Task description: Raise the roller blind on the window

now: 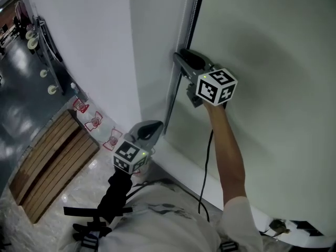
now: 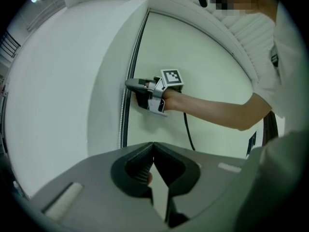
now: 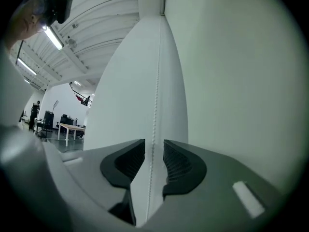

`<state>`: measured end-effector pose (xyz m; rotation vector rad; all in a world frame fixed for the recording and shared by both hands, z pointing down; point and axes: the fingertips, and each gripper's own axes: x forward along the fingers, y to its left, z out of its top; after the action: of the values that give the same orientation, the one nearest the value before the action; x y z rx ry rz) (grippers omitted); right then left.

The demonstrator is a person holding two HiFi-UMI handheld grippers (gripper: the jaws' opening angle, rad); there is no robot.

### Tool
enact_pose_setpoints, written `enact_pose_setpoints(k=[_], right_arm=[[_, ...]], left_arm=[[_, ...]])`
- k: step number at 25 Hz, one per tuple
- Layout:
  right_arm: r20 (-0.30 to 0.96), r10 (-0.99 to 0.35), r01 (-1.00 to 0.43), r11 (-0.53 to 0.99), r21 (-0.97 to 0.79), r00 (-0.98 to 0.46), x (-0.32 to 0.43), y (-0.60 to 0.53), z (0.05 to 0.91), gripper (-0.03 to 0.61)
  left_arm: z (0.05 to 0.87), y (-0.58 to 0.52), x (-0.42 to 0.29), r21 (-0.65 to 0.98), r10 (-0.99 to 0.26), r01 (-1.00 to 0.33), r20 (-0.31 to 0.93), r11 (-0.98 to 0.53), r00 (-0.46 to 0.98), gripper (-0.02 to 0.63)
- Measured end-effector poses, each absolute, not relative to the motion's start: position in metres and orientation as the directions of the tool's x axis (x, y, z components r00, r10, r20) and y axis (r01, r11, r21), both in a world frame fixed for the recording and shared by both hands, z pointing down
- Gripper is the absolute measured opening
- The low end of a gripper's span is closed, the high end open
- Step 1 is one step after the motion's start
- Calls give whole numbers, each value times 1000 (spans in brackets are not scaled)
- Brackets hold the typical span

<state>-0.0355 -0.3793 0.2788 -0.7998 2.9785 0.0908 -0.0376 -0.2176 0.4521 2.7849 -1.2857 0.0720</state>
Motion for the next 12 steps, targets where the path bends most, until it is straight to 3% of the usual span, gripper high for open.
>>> enact_pose_setpoints(k=[4,6,12], right_arm=[[-56,-468,-471,881,43,-882,-42,-386,272,107],[-54,-451,-453,889,59,-891,-42,-379,270,7],[-59,-349,-352,933,70,-935,-30,-314,260,3]], left_arm=[[455,-218,-39,46,-758,-762,82,-646,647,-2],[454,-218,-41,52,-759,-763,79,-645,647,0],[431,-225,-37,49,-735,-735,27,-677,678,32]])
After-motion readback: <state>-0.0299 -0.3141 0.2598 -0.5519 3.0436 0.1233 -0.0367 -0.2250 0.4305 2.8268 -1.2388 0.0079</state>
